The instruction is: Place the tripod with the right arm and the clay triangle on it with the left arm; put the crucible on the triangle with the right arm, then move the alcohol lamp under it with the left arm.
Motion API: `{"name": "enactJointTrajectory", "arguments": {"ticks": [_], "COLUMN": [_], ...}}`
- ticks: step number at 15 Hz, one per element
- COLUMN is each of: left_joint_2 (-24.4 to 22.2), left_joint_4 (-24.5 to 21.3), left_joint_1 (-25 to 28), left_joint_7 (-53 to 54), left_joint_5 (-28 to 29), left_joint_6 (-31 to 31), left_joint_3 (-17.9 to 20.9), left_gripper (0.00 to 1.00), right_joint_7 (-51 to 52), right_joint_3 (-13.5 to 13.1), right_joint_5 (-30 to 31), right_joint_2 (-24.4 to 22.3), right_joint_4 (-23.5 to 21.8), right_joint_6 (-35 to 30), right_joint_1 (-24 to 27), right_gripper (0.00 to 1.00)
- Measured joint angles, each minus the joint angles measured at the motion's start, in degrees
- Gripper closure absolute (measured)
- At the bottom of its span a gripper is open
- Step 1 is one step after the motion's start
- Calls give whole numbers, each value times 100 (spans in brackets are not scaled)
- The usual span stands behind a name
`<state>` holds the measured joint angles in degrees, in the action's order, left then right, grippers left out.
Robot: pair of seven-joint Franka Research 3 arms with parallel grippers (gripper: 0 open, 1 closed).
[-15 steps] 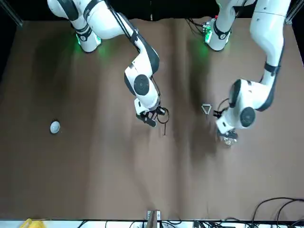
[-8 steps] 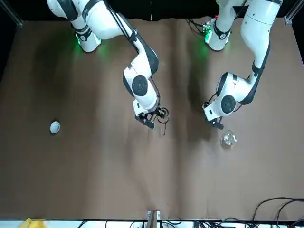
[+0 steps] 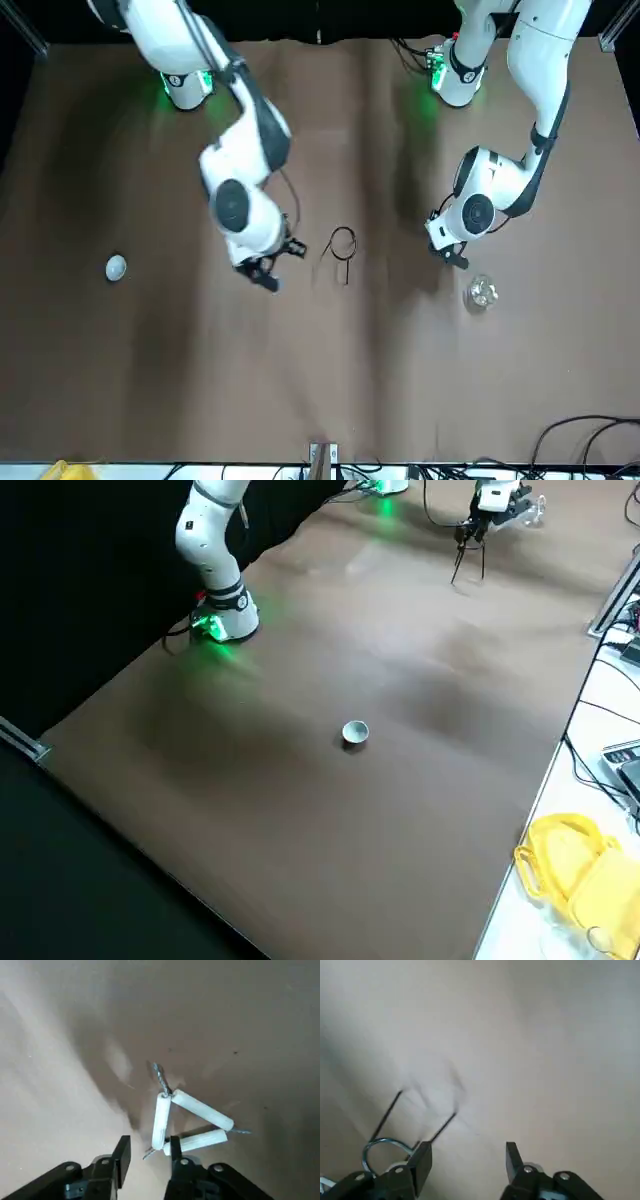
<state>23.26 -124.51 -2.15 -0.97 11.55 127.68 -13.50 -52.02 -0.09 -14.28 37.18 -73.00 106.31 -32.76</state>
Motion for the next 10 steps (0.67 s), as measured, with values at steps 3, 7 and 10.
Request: {"name": "enactJointTrajectory", "arguments": {"ticks": [3, 7, 10], "left_joint_2": [-16, 76, 93], "left_joint_4": [-15, -40, -28], "left_joint_1": [-3, -4, -5], "left_joint_7": [-9, -9, -9], "left_joint_5": [0, 0, 0], "left_joint_6": [-51, -50, -46], "left_joint_3": [-47, -53, -63], "left_gripper": [60, 62, 66], "right_joint_7": [392, 1060, 1993], "right_joint_3": [-11, -37, -54], "right_joint_5": [0, 4, 134], "right_joint_2": [-238, -275, -281], "right_joint_4": [-1, -36, -205], "right_joint_6": [-530, -1012, -1242], "right_joint_1": [539, 1201, 1838], "right_gripper": [33, 33, 33]}}
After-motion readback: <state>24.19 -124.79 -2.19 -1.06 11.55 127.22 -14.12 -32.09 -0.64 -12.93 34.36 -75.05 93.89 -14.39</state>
